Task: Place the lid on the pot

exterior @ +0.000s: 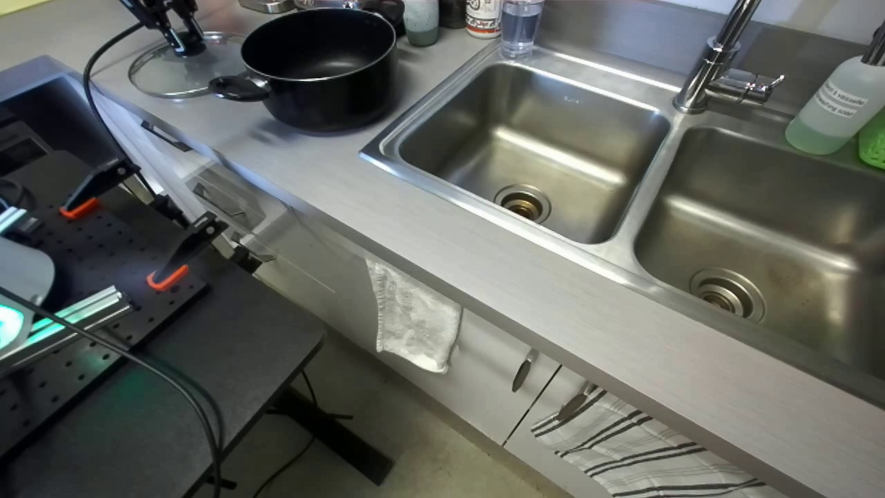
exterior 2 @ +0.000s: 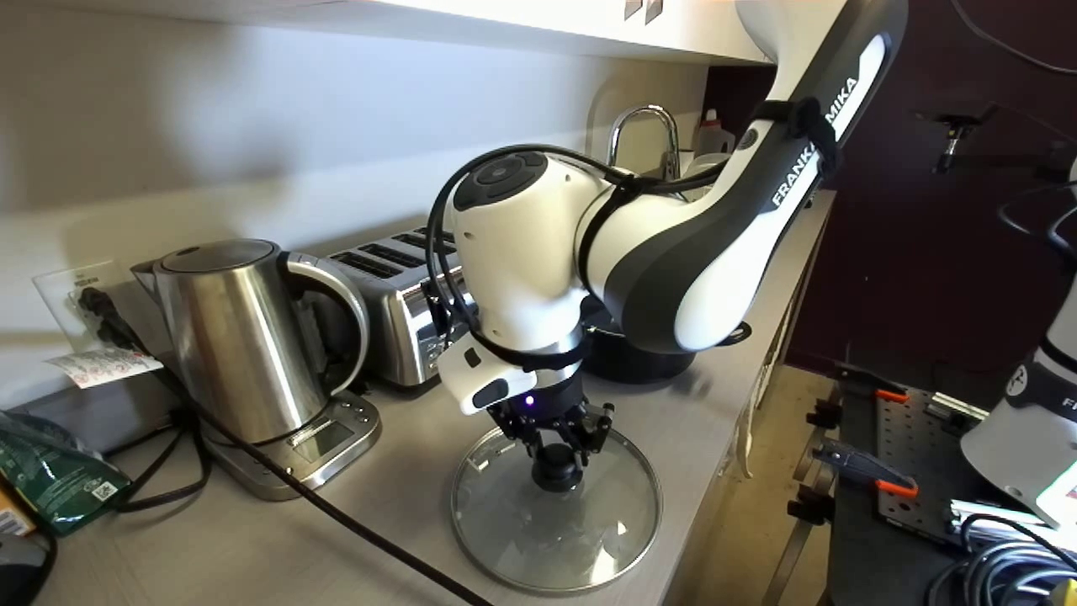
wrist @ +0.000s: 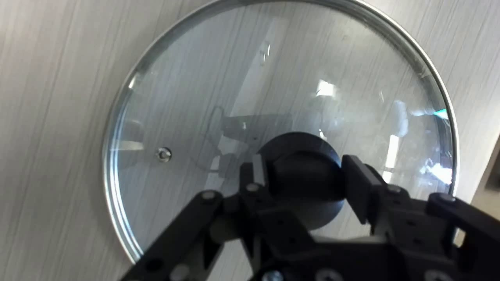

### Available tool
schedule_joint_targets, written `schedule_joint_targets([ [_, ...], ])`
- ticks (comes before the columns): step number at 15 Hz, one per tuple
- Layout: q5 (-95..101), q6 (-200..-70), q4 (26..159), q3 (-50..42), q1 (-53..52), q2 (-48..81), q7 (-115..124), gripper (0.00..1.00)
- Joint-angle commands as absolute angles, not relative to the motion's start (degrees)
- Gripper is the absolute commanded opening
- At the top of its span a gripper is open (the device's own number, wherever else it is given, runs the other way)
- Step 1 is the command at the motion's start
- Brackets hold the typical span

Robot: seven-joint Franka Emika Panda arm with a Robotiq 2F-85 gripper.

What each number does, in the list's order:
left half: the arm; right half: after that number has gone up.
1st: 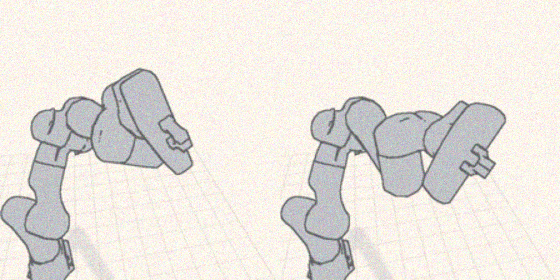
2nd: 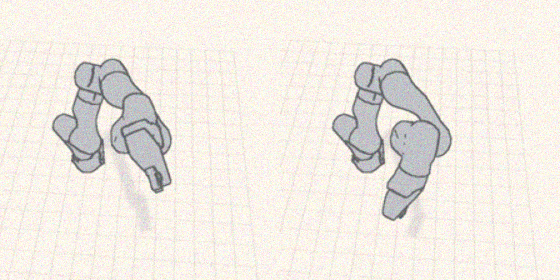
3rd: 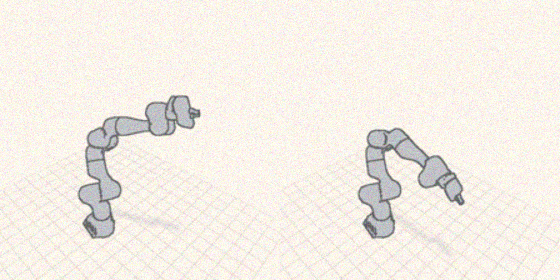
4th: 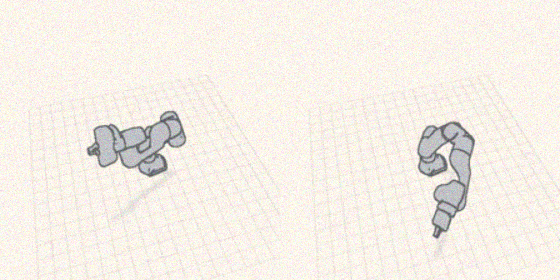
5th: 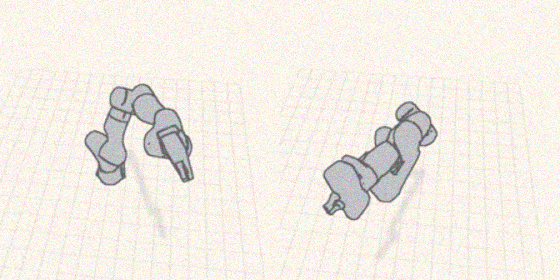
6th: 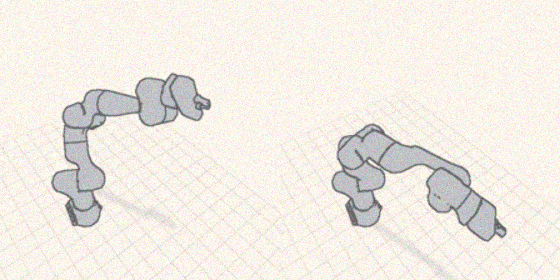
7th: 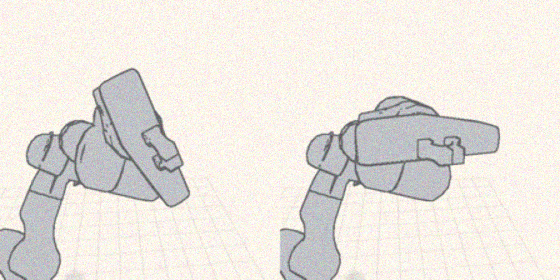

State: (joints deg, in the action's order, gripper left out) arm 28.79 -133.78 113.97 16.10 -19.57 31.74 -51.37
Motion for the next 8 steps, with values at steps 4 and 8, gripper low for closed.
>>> schedule_joint_targets([
  [4, 28.0, -134.1, 115.6, 17.5, -19.1, 29.1, -53.3, 0.25],
  [8, 25.9, -134.6, 119.4, 20.0, -17.9, 24.0, -55.3, 0.25],
])
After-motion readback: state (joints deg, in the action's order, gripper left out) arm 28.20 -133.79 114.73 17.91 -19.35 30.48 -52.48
